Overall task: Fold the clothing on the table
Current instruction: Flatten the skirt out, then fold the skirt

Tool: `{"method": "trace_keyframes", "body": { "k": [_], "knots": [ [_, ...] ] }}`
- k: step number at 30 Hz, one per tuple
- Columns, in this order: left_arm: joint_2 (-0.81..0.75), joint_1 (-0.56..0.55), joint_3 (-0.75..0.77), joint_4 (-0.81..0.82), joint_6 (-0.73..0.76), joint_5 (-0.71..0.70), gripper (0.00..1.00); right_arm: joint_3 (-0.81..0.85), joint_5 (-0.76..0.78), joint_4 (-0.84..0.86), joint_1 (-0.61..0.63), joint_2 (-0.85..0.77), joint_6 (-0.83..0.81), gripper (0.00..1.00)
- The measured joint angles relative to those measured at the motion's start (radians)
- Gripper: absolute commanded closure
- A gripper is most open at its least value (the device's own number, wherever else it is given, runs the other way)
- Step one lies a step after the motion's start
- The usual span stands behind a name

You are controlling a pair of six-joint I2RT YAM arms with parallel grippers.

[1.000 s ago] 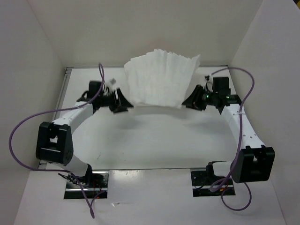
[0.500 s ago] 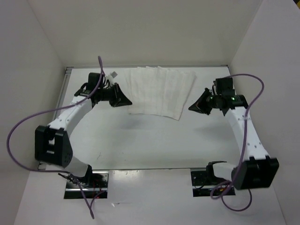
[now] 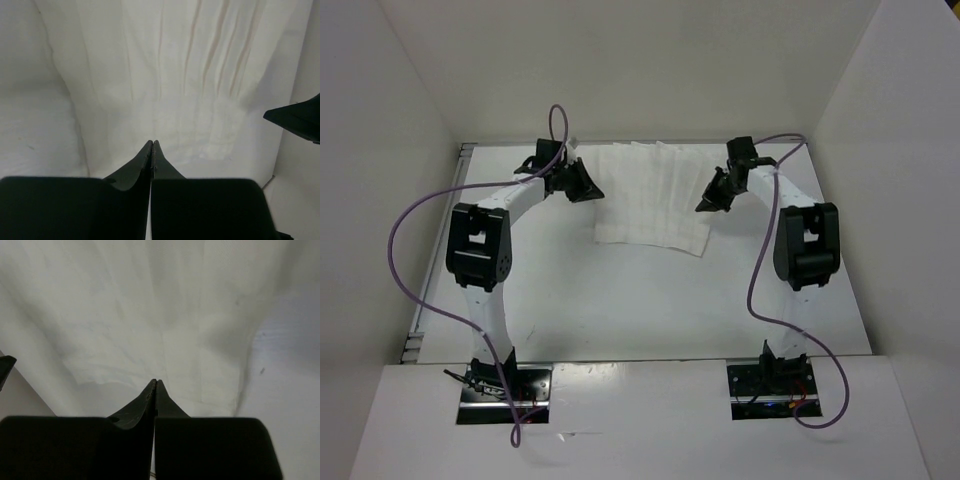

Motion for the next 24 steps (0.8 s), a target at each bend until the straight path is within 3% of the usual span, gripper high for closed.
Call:
{"method": "trace_keyframes", "body": {
  "k": [7,11,21,23,24],
  "knots": [
    [0.165,-0.003,-0.031,0.058,-0.056,-0.011,1.00,0.161,0.070,-0.016,0.080,0.177,0.003,1.00],
    [0.166,-0.016,-0.057,0.070,-0.098,-0.023,1.00,0.174,0.108,-0.044,0.107,0.210,0.003,1.00],
    [-0.044,-0.043,-0.343,0.064,-0.126,-0.111,1.00,-0.067,0.071,-0.021,0.128,0.129,-0.002,1.00],
    [-0.092,-0.048,-0.407,0.055,-0.126,-0.116,0.91,-0.156,0.065,-0.024,0.134,0.070,-0.006,0.97],
    [-0.110,-0.050,-0.427,0.042,-0.123,-0.116,0.80,-0.190,0.065,-0.030,0.136,0.042,-0.010,0.85]
  ]
}}
